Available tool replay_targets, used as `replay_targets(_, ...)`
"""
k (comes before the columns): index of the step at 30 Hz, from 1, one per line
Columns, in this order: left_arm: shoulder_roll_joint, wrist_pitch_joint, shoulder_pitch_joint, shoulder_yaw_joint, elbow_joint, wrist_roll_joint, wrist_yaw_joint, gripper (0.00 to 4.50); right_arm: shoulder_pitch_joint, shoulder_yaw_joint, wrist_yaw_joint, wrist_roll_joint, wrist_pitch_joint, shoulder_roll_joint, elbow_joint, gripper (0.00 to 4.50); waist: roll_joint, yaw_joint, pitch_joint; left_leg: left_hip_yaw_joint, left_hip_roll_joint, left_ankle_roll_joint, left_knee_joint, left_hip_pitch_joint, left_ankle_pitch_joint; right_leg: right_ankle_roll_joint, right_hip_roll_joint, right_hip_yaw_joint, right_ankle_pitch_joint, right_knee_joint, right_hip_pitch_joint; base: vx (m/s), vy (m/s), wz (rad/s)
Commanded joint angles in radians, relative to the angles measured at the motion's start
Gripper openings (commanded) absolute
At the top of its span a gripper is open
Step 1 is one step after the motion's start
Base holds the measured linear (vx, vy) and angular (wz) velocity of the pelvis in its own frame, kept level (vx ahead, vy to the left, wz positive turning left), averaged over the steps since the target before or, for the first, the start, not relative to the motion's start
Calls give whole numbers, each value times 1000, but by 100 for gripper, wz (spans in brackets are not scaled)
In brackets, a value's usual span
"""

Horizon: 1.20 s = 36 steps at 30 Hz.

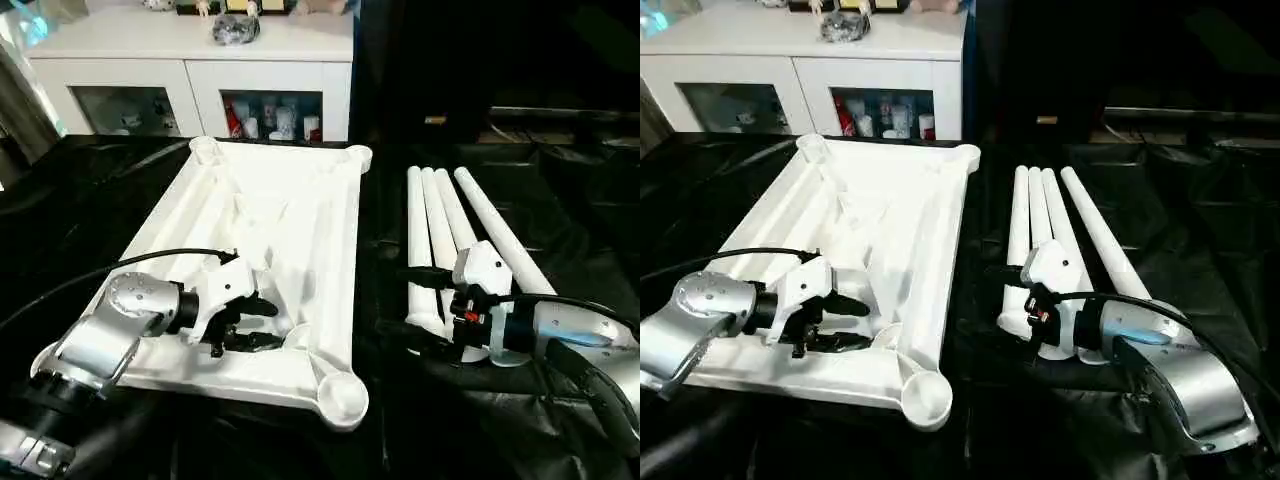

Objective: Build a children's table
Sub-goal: Move to table

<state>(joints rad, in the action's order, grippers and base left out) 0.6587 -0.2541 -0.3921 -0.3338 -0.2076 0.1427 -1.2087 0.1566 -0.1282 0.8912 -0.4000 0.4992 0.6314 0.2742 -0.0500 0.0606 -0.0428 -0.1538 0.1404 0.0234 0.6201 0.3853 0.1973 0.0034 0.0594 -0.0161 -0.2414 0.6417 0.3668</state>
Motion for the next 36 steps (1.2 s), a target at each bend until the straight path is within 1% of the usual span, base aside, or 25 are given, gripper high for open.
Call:
replay_targets(1, 32, -10, 4, -26, 2, 7, -58, 214, -5, -9, 11, -3, 8, 7, 27, 450, 1, 1, 57, 29, 77, -54, -82, -19, 156, -269, 84, 35, 27, -71, -31, 0, 0, 0)
replay_targets(2, 32, -11, 4, -25, 3, 9, -59, 214, -5, -9, 11, -3, 8, 7, 27, 450, 1, 1, 57, 29, 77, -54, -82, -19, 156, -269, 84, 35, 27, -71, -31, 0, 0, 0)
replay_targets(3, 37, -22, 3, -13, 12, 25, -70, 191, -4, -9, 11, -3, 9, 6, 26, 450, 1, -2, 55, 29, 78, -49, -84, -19, 174, -274, 85, 35, 3, -72, -31, 0, 0, 0)
replay_targets(5, 35, -22, -4, 7, 13, 43, -79, 187, -3, -8, 11, -1, 9, 5, 25, 450, 1, -3, 52, 27, 78, -43, -86, -22, 200, -275, 85, 36, -40, -77, -28, 0, 0, 0)
replay_targets(7, 32, -20, -9, 16, 7, 48, -91, 176, -1, -8, 13, -1, 10, 5, 24, 450, 1, -2, 48, 26, 80, -26, -89, -25, 234, -272, 85, 39, -99, -81, -25, 0, 0, 0)
replay_targets(8, 31, -8, -11, 19, 3, 46, -92, 176, 1, -8, 13, -1, 9, 4, 23, 450, 2, -1, 47, 26, 80, -22, -90, -25, 241, -270, 86, 39, -111, -83, -25, 0, 0, 0)
replay_targets(9, 30, 1, -12, 22, 0, 45, -96, 148, 2, -7, 13, -2, 10, 4, 22, 450, 2, -1, 46, 26, 80, -17, -91, -25, 250, -264, 86, 40, -133, -85, -24, 0, 0, 0)
replay_targets(11, 34, 15, -9, 24, 4, 40, -99, 148, 2, -11, 14, 3, 7, 7, 21, 450, 2, -1, 45, 27, 81, -9, -92, -26, 259, -257, 86, 42, -153, -86, -22, 0, 0, 0)
replay_targets(12, 32, 25, -10, 18, 0, 25, -88, 148, 4, -12, 15, 4, 6, 7, 19, 450, 4, 0, 45, 26, 81, -7, -93, -26, 262, -253, 87, 42, -161, -87, -22, 0, 0, 0)
replay_targets(16, 23, 81, -8, -9, -25, -18, -66, 148, 7, -16, 15, 8, 4, 5, 18, 450, 3, -1, 46, 28, 81, -6, -93, -23, 255, -242, 87, 43, -152, -87, -23, 0, 0, 0)
replay_targets(17, 18, 97, -11, -18, -39, -36, -53, 148, 7, -18, 15, 11, 2, 4, 18, 450, 3, -1, 45, 28, 82, -7, -94, -23, 254, -241, 87, 42, -150, -88, -23, 0, 0, 0)
replay_targets(18, 9, 151, -26, -47, -93, -96, -16, 148, 11, -26, 16, 16, 2, 3, 19, 450, 3, -1, 47, 28, 81, -8, -93, -23, 246, -240, 86, 42, -137, -87, -23, 0, 0, 0)
replay_targets(20, 10, 166, -31, -62, -117, -116, -20, 148, 12, -29, 16, 18, 3, 2, 22, 450, 2, -2, 47, 28, 81, -10, -93, -23, 243, -235, 85, 43, -126, -86, -23, 0, 0, 0)
replay_targets(21, 16, 177, -34, -72, -131, -128, -32, 148, 12, -32, 19, 17, 6, 4, 25, 450, 0, -1, 48, 29, 82, -8, -93, -22, 238, -235, 88, 43, -114, -86, -25, 0, 0, 0)
replay_targets(22, 20, 182, -35, -75, -135, -133, -37, 148, 12, -33, 21, 15, 8, 5, 27, 450, -3, 0, 48, 30, 83, -3, -94, -23, 246, -240, 89, 43, -116, -85, -24, 0, 0, 0)
replay_targets(23, 23, 177, -34, -74, -137, -130, -47, 128, 13, -33, 21, 15, 9, 5, 27, 450, 0, -1, 47, 29, 83, -3, -95, -23, 250, -242, 88, 43, -116, -86, -24, 0, 0, 0)
replay_targets(26, 26, 169, -32, -63, -139, -118, -69, 114, 17, -36, 23, 17, 8, 4, 21, 450, -2, -1, 47, 29, 83, -1, -95, -23, 256, -251, 89, 42, -116, -84, -23, 0, 0, 0)
replay_targets(27, 25, 170, -33, -61, -140, -118, -68, 98, 18, -37, 23, 18, 8, 4, 20, 450, -1, -1, 46, 29, 83, -1, -95, -23, 259, -254, 88, 43, -114, -85, -23, 0, 0, 0)
replay_targets(28, 19, 174, -38, -55, -149, -116, -61, 84, 20, -40, 23, 19, 7, 3, 18, 450, -1, -1, 46, 29, 84, -1, -95, -23, 258, -256, 89, 43, -113, -85, -23, 0, 0, 0)
replay_targets(29, 8, 182, -46, -45, -164, -114, -49, 84, 22, -45, 25, 18, 8, 1, 17, 450, -1, -1, 45, 28, 82, -2, -95, -23, 262, -256, 88, 43, -119, -86, -21, 0, 0, 0)
replay_targets(31, -4, 192, -56, -35, -177, -108, -38, 65, 24, -51, 29, 12, 12, -2, 20, 450, -1, 0, 43, 28, 83, 1, -96, -25, 275, -257, 90, 44, -142, -88, -21, 0, 0, 0)
replay_targets(32, -5, 192, -57, -34, -177, -107, -37, 65, 24, -51, 29, 12, 12, -2, 20, 450, -1, 0, 43, 28, 83, 2, -96, -25, 280, -256, 90, 44, -152, -88, -20, 0, 0, 0)
replay_targets(33, -11, 192, -58, -25, -171, -100, -32, 47, 24, -55, 30, 12, 12, -3, 22, 450, -1, 1, 43, 28, 84, 6, -96, -26, 287, -255, 91, 44, -165, -88, -20, 0, 0, 0)
replay_targets(35, -14, 190, -57, -19, -163, -95, -30, 31, 23, -57, 30, 13, 12, -4, 23, 450, -1, 0, 42, 29, 85, 8, -98, -25, 291, -251, 91, 45, -176, -90, -19, 0, 0, 0)
replay_targets(36, -17, 186, -52, -8, -144, -87, -24, 25, 23, -59, 29, 13, 12, -5, 23, 450, -4, 1, 42, 30, 85, 11, -98, -24, 290, -249, 91, 45, -177, -89, -20, 0, 0, 0)
